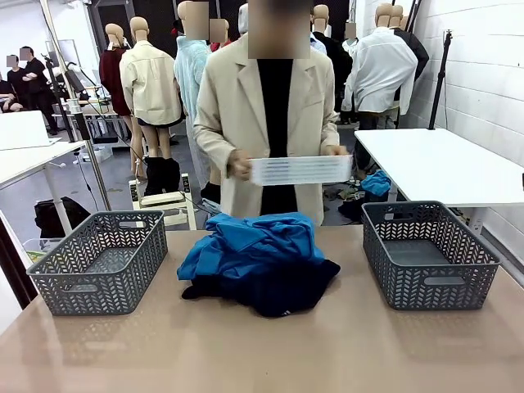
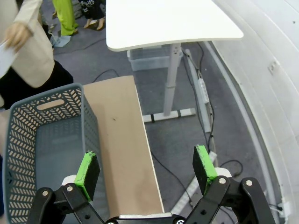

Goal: Sort the tops and bottoms.
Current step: Lift clothes from the center of the table with your left hand.

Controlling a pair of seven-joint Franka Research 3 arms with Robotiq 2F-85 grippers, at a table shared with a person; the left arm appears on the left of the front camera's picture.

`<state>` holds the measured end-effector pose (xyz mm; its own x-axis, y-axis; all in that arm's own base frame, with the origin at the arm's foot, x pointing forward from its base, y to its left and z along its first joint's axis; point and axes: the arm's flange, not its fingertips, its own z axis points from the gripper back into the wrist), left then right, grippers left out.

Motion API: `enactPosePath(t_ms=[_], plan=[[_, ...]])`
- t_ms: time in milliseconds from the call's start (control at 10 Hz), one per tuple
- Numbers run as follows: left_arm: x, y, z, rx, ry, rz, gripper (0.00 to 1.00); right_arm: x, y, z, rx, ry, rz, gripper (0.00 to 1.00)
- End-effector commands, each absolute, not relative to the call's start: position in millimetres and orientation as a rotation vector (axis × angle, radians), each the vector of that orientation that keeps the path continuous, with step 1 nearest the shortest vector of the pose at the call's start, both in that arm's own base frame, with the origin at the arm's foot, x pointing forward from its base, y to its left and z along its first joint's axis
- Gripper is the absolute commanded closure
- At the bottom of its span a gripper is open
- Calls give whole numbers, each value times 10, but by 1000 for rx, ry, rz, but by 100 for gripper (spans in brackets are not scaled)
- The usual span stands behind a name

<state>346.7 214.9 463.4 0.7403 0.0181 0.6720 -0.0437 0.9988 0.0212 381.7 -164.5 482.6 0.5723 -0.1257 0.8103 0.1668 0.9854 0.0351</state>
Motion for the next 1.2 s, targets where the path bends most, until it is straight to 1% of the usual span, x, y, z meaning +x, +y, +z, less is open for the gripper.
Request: enactPosePath(t_ms=[0, 1100], plan=[[3465, 2153, 4627, 28, -735, 51, 0, 3804, -1642, 4834, -39, -938, -178, 0], [3465, 2153, 4627, 28, -735, 51, 0, 3804, -1642, 4834, -39, -938, -178, 0]])
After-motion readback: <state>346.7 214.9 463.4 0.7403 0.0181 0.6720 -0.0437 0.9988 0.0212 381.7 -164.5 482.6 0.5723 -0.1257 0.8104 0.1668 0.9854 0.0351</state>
